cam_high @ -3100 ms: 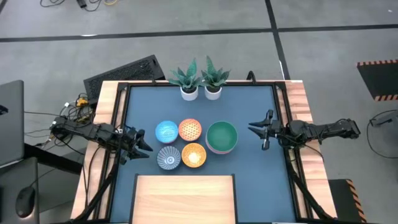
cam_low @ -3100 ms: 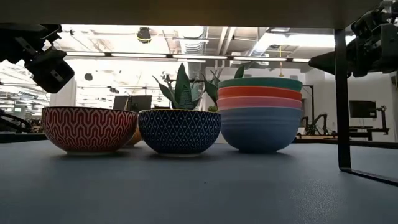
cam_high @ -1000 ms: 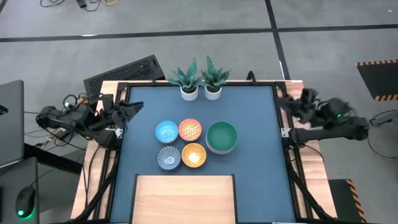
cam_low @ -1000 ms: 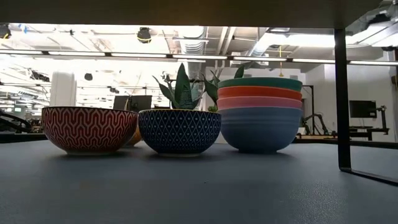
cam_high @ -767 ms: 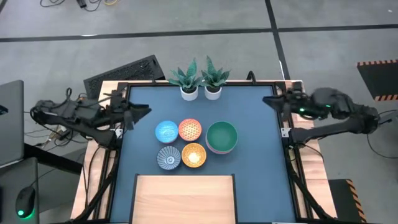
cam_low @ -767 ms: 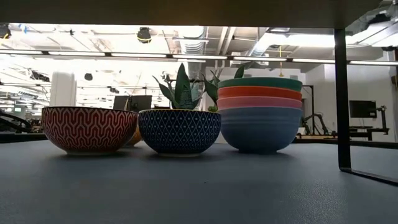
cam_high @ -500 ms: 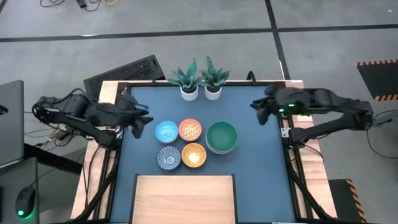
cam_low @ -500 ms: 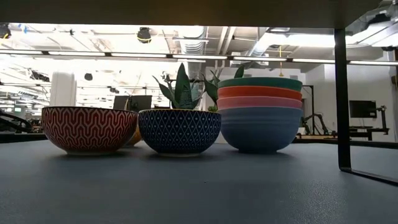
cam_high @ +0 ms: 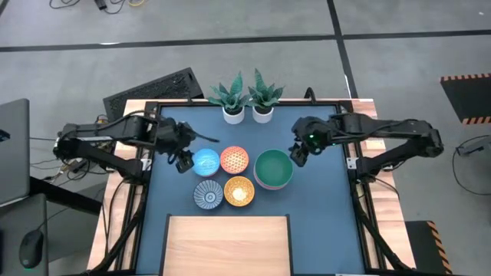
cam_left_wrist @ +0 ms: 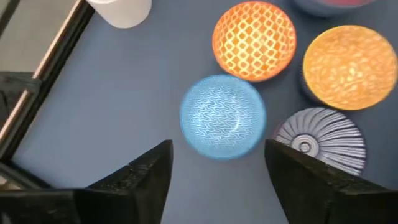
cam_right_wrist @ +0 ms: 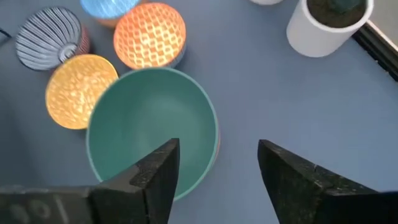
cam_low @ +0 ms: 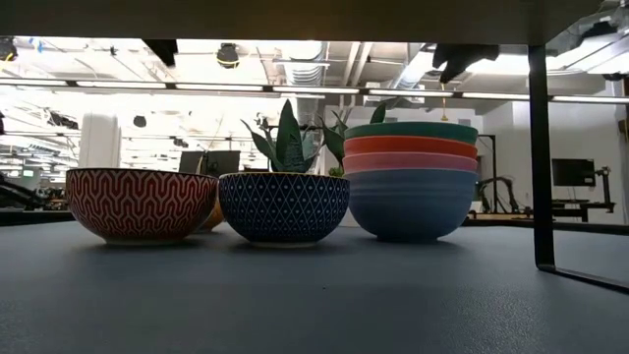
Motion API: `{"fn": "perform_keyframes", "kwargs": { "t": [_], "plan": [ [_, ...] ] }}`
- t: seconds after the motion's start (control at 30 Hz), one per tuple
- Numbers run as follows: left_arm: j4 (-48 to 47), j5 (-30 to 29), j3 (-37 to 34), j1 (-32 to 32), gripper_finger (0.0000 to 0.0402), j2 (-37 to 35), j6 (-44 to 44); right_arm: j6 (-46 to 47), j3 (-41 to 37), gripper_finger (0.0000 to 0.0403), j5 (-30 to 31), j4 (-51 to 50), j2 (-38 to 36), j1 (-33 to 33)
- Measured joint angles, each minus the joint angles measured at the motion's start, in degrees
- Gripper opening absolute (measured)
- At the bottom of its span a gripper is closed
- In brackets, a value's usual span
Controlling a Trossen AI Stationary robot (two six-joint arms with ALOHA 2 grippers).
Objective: Place and stack bowls onto a shelf
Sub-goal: Put the dark blue and white bowl on the shelf
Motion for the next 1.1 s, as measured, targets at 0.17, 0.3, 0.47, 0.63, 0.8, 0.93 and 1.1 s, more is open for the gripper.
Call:
{"fn": "perform_keyframes", "kwargs": {
  "t": [0.17,0.3,0.47,0.63,0.8,0.93,1.1],
  "plan": [
    [8.25,7.83,-6.55,8.2,0.0258,-0.11,7.41,0.0,0.0,0.0245,0.0,0.36,3.25,0.0],
    [17.16,15.4,-11.48,13.74,0.0259,-0.11,12.33,0.09,0.0,0.0245,-0.03,1.16,5.13,0.02],
    [23.45,21.34,-15.46,17.86,0.0259,1.13,17.65,0.11,0.02,0.0244,-0.12,2.14,5.96,0.02],
    [23.6,22.5,-15.92,18.36,0.0259,7.23,24.82,1.65,0.04,0.0244,-0.25,3.08,5.96,0.02],
    [24.6,21.79,-15.94,18.53,0.0259,14.53,29.12,2.24,0.04,0.0244,-0.26,3.08,5.96,0.04],
    [24.71,21.26,-15.94,18.8,0.0259,19.18,31.91,2.33,0.04,0.0244,-0.28,3.17,5.96,0.2],
    [25.1,21.01,-15.94,18.74,0.0259,23.52,34.27,3.68,0.04,0.0244,-0.31,3.22,5.96,0.21]
  ]
}}
